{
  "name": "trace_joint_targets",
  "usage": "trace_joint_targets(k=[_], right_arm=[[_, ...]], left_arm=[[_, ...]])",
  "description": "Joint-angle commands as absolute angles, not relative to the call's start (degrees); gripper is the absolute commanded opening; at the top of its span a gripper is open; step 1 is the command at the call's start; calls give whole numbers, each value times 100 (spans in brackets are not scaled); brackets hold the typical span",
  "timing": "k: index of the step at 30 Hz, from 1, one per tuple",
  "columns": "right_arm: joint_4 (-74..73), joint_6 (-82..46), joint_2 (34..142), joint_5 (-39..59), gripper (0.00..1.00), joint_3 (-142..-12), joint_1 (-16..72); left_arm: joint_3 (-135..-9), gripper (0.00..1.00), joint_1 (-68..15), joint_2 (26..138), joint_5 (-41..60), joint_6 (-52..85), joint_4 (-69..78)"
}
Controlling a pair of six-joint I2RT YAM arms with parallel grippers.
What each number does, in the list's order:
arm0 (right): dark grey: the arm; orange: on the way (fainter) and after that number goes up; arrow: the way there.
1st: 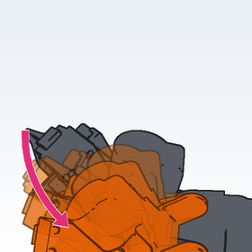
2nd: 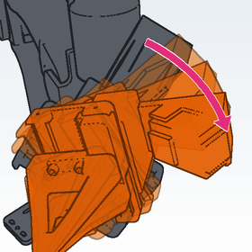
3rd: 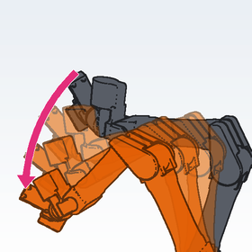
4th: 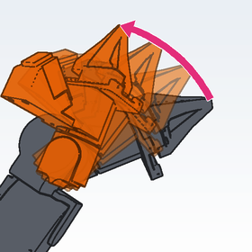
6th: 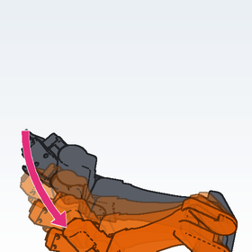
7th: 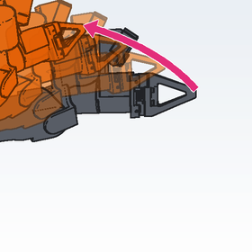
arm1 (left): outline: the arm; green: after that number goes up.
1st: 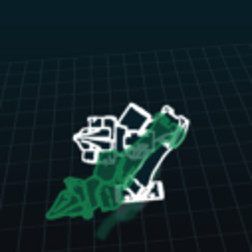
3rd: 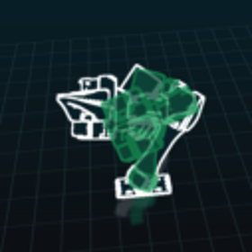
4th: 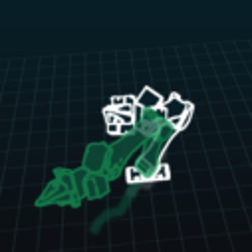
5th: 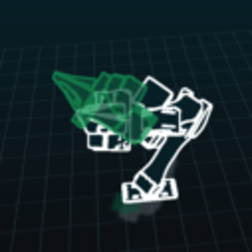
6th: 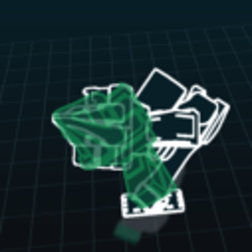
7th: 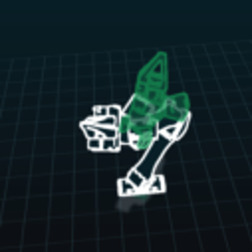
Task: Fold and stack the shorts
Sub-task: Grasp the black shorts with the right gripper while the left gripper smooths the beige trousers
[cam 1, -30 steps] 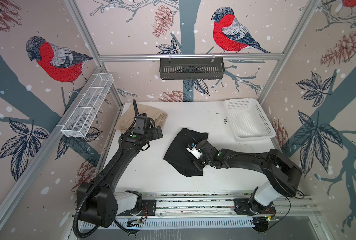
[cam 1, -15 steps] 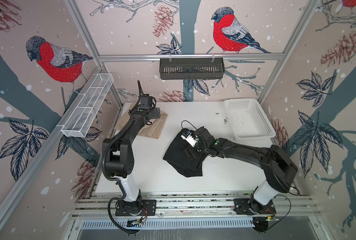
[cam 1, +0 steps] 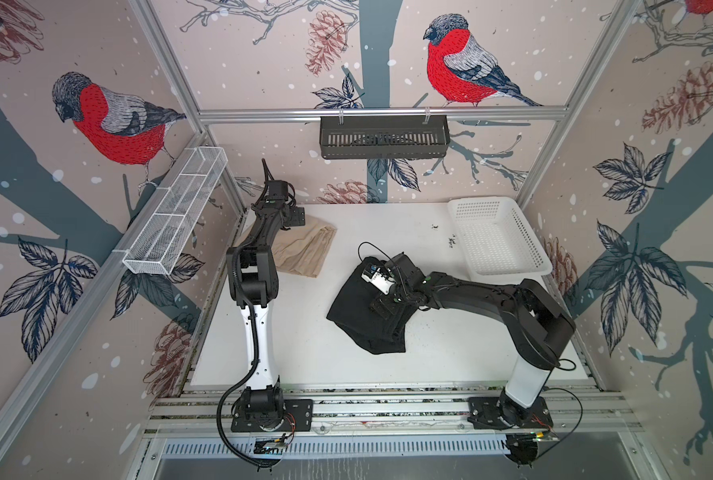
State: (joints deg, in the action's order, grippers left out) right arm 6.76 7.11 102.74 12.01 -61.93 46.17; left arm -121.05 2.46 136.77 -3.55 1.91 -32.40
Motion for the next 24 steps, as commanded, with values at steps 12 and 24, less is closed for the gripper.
trace_joint_targets(k=[12,24], right_arm=[[148,-841,9922,853,89,-5410,3612],[-590,-2196,8767,870,86,-4031,3383]], left_arm=[[-10086,96,307,12967,460,985,-3151],[-6160,96,-18,10621,1479,3137,-1287]])
